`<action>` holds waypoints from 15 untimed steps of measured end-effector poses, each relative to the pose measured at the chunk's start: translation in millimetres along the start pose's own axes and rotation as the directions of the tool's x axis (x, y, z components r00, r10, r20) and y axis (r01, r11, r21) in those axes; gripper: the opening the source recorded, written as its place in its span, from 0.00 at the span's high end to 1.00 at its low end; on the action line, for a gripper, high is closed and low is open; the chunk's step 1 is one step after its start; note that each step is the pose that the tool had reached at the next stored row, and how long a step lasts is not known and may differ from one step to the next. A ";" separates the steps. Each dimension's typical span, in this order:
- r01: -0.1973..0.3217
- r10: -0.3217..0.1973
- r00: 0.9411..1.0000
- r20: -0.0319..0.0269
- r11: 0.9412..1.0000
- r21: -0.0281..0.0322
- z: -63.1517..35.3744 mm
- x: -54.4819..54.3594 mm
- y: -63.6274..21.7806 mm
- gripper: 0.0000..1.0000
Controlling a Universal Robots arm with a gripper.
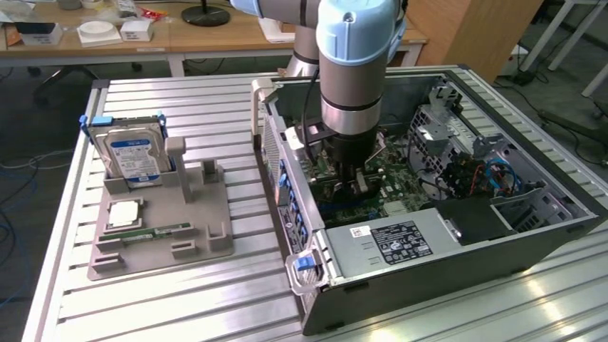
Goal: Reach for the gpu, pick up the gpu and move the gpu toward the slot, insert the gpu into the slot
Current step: 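Insert the gpu into the slot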
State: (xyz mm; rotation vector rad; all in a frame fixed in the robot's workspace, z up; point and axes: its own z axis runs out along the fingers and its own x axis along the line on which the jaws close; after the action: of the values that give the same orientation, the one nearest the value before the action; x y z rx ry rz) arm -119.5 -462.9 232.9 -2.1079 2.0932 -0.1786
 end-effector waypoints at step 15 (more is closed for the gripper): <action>0.000 0.000 1.000 0.000 1.000 0.000 4.1 0.1 1.0 0.73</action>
State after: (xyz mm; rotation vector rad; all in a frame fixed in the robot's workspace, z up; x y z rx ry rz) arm -119.7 -462.8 228.7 -2.1077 2.0931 -0.1783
